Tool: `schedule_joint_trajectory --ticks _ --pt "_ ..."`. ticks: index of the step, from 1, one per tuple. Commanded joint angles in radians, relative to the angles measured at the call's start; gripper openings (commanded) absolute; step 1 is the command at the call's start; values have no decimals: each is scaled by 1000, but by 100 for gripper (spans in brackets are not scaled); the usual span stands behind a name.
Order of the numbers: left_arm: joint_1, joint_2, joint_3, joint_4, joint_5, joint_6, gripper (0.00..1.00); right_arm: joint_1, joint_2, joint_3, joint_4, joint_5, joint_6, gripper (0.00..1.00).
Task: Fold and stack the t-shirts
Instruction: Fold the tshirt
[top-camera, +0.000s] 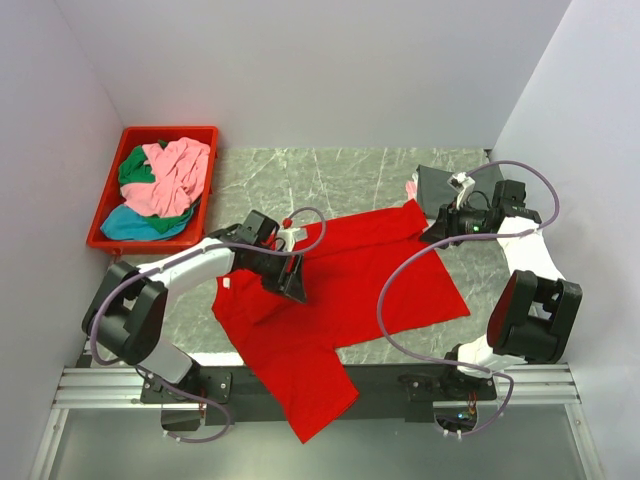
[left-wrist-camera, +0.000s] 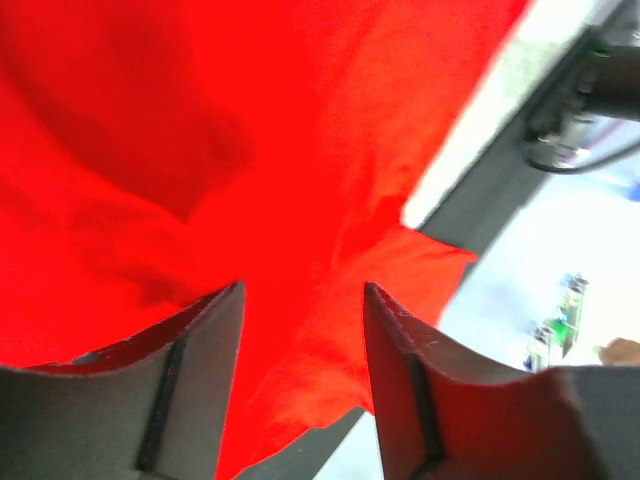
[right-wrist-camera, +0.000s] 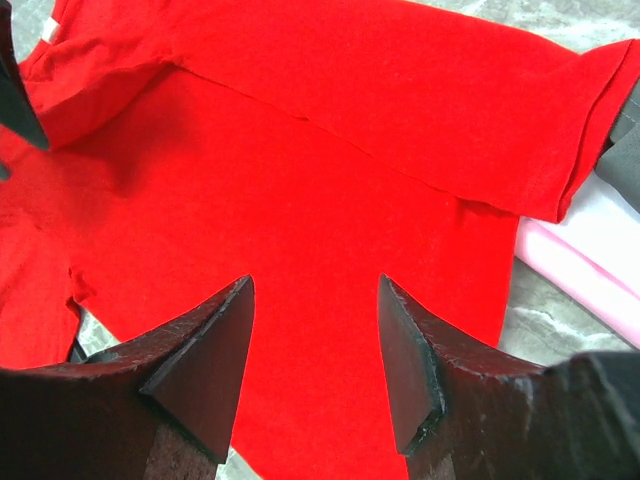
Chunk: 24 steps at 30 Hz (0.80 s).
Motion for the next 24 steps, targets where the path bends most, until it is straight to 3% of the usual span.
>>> schedule_joint_trajectory --ticks 1,3,8,14,17,20,21,24 --pt "-10 20 -1 75 169 3 58 -5 -5 -3 20 6 3 60" --pt "-26 109 -7 86 239 12 60 -7 -8 -4 21 3 6 60" --pt "-66 188 -5 131 207 -19 60 -7 -29 -15 24 9 5 60" --pt "-74 -14 93 57 -26 -20 61 -7 -46 -26 18 25 -11 60" --pt "-60 -123 134 23 -222 -11 63 -5 -58 -34 23 36 -15 60" --pt "12 -215 98 68 -395 -43 71 -7 -84 -49 35 67 -25 60" --pt "88 -258 76 87 -417 -91 78 -7 -103 -64 44 100 -21 60" --pt "279 -317 -30 218 -373 -215 81 -8 -141 -99 89 169 0 60"
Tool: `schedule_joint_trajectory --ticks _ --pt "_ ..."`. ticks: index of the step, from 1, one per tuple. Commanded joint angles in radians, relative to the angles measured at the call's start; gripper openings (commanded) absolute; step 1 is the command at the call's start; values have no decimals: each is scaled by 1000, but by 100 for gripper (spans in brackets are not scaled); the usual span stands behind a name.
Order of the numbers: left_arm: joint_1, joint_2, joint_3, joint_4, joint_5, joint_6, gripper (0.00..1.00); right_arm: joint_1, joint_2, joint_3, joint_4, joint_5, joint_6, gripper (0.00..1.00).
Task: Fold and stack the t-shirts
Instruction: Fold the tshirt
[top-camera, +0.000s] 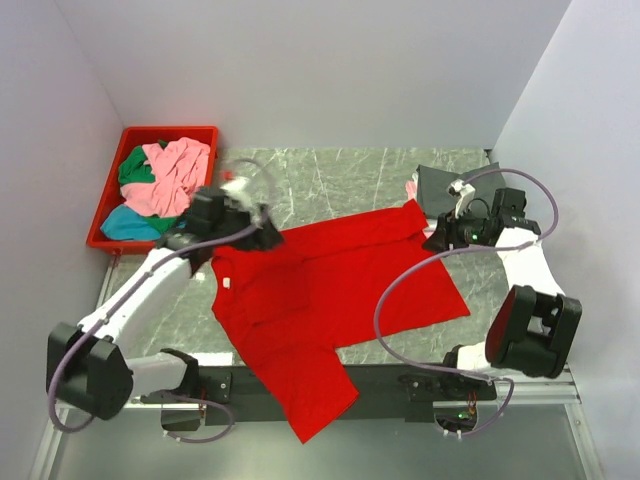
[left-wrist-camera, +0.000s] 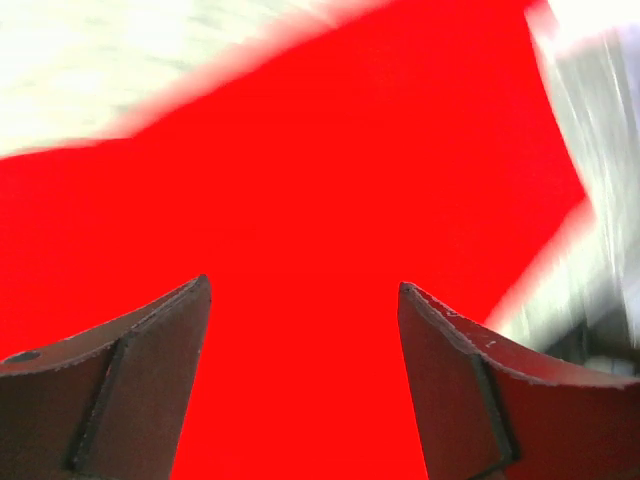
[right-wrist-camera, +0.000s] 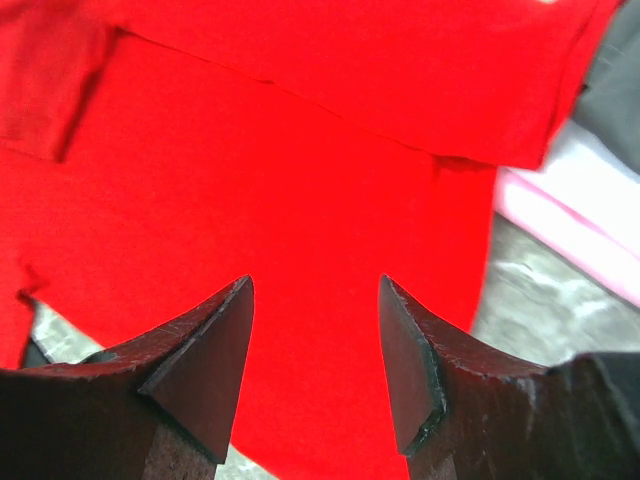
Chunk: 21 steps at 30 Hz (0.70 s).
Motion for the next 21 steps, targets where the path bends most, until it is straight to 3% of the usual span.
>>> schedule_joint_trajectory --ticks 1,4,8,10,21 --pt "188 -30 -125 113 -86 -161 80 -8 -74 -30 81 91 17 60" --pt "231 2 -132 140 -188 -220 77 -8 -84 -46 95 102 34 60" --pt "231 122 -40 37 -348 -215 63 -8 -84 -59 105 88 46 60" --pt "231 183 -3 6 -444 -206 63 -9 -78 -61 111 83 51 60" --pt "230 401 115 -27 -620 -218 61 -22 -36 -55 98 42 43 60"
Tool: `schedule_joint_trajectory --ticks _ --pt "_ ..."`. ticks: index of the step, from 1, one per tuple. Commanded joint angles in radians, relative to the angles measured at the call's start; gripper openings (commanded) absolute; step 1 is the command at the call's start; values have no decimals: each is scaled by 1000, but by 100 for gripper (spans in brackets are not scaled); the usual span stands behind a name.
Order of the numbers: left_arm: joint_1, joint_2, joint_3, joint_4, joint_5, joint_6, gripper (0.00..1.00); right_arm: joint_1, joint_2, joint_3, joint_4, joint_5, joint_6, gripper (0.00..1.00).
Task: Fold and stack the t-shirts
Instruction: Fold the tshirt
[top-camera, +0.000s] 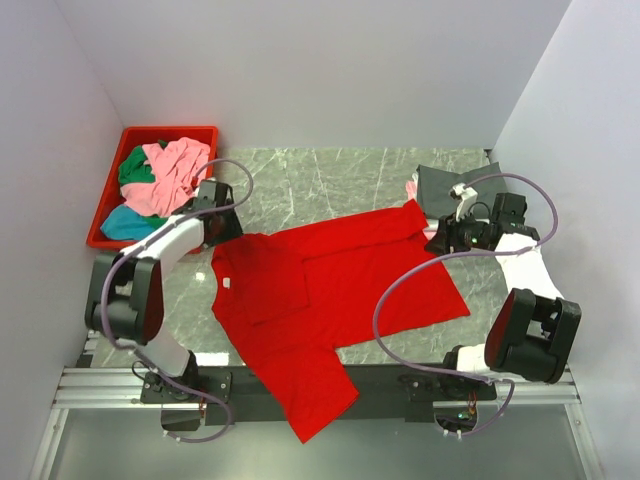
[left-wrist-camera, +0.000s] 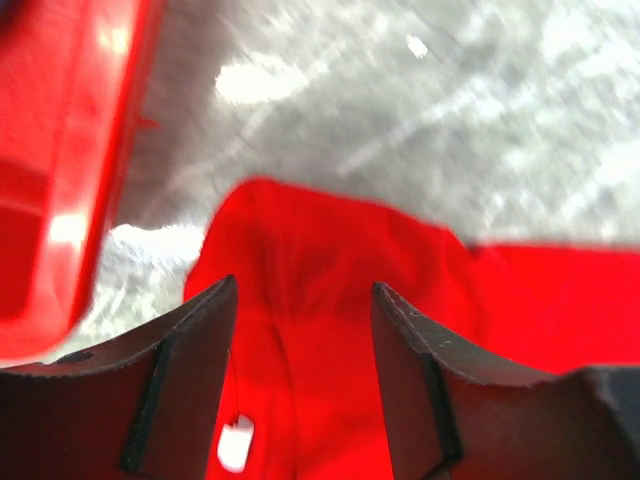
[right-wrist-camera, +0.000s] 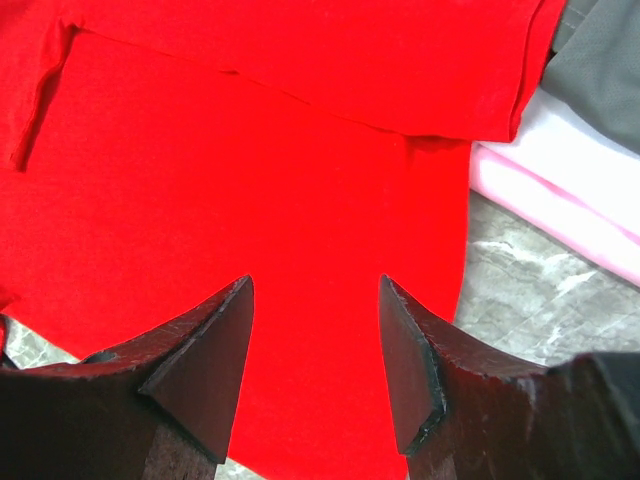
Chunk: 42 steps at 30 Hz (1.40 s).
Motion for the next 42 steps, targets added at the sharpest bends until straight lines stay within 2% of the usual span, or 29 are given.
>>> schedule_joint_trajectory --ticks 1,8,11,16,22,27,35,42 --pt "-3 60 80 -14 -114 -31 60 -12 6 12 13 -33 -3 60" --pt "-9 140 113 -22 -165 -38 55 -27 9 15 1 -59 -18 60" --pt "-9 158 119 -8 -174 -48 45 -32 21 21 -10 -75 -23 60" --pt "-11 201 159 -8 -194 -54 43 -40 18 20 -22 -87 -34 60" --pt "-11 234 172 -4 -220 -52 24 -46 18 20 -33 -101 -44 60" --pt "-11 243 188 -10 -253 -49 2 -49 23 26 -42 -109 -52 60" --pt "-11 252 261 -71 -381 -18 1 -49 55 43 -76 -102 -83 60" --pt "-6 310 304 -91 -406 12 0 -44 73 47 -110 -79 -126 61"
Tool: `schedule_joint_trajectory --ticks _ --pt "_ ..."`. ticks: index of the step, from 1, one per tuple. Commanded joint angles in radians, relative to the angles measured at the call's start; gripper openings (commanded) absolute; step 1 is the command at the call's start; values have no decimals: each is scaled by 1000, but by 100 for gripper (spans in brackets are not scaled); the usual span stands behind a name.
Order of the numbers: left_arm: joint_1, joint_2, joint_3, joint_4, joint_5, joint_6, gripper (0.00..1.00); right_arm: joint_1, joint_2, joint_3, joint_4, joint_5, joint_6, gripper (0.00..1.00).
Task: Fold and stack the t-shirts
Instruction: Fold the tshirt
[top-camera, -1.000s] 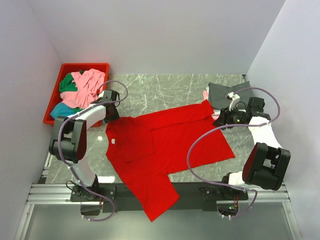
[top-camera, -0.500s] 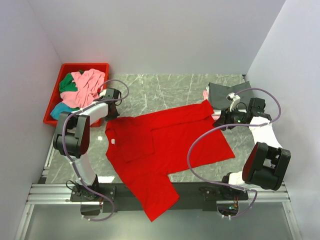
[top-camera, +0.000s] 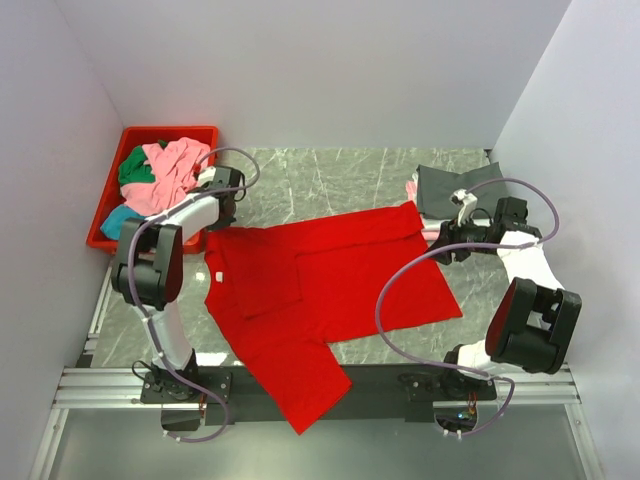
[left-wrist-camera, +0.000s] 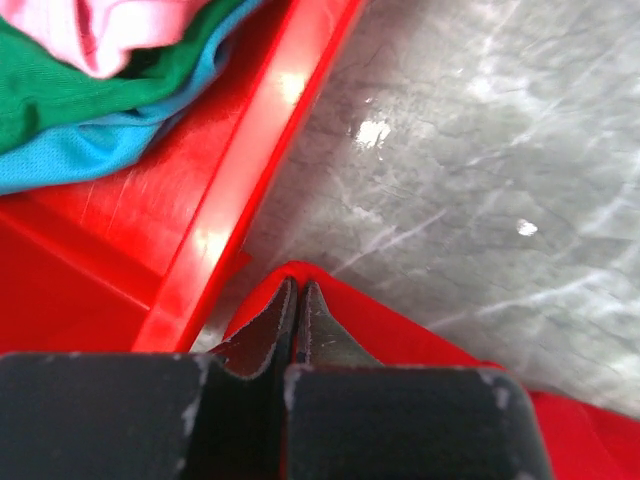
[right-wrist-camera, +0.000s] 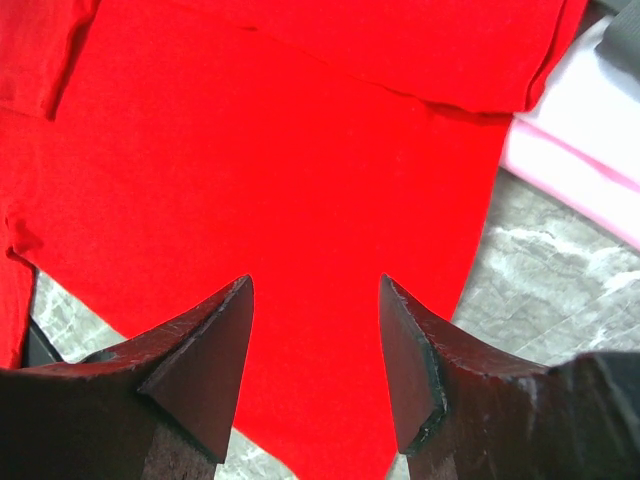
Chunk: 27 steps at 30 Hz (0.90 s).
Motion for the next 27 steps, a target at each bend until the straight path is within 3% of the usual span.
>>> schedule_joint_trajectory --ticks 1,9,15,20,27 --pt "6 54 62 -29 -54 34 0 -4 20 45 -33 10 -49 61" --pt "19 170 222 -95 -103 73 1 79 23 36 89 195 7 60" --pt "39 226 303 -121 -118 107 0 172 55 68 198 341 95 54" --pt "42 223 303 -95 -69 109 0 229 108 96 307 463 219 51" --pt "42 167 286 -62 -16 118 0 261 276 208 303 472 346 48"
